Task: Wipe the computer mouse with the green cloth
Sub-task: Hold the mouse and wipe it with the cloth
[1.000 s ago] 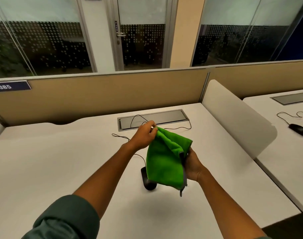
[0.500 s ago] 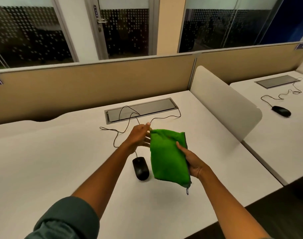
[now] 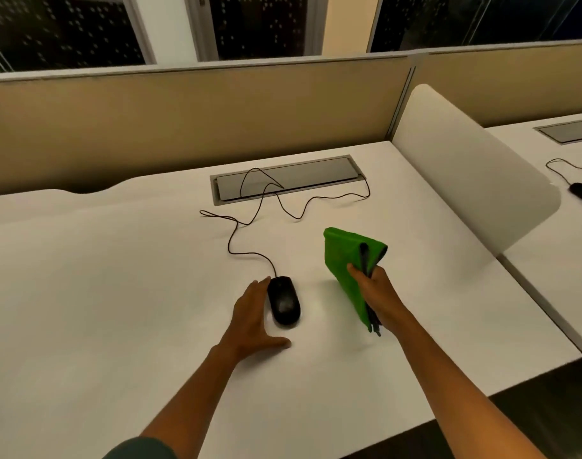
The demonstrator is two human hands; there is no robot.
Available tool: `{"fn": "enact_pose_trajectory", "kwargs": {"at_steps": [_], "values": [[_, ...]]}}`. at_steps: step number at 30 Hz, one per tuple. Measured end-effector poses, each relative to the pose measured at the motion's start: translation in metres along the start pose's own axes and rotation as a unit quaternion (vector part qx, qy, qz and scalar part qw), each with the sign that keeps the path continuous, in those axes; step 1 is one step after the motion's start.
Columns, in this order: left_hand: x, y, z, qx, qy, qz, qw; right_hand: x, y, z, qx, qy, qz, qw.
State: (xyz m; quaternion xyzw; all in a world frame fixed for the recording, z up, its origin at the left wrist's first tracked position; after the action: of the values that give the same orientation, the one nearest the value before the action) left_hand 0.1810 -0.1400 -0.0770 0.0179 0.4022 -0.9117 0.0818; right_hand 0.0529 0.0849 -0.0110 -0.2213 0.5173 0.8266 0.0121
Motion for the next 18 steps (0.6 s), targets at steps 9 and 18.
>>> {"fn": "enact_pose_trajectory", "kwargs": {"at_steps": [9, 18], "values": [[0.022, 0.007, -0.006, -0.056, -0.091, -0.017, 0.994, -0.008, 0.026, -0.106, -0.171, 0.083, 0.189, 0.964], [0.023, 0.002, -0.001, -0.097, -0.099, -0.039, 0.99, -0.005, 0.012, -0.172, -0.51, 0.125, 0.263, 0.809]]}}
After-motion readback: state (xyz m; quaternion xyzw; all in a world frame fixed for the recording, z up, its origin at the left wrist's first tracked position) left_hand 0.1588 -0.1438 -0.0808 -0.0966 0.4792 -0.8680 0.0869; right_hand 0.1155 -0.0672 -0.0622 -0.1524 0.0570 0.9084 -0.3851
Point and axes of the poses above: each hand's wrist, its own x-axis towards the middle knuckle, its own z-axis out of the back of the hand, y = z × x, the point moved 9 cm from there along x, towards the middle knuckle, and after that the axes turned 6 degrees about -x, right-handed, at the moved point
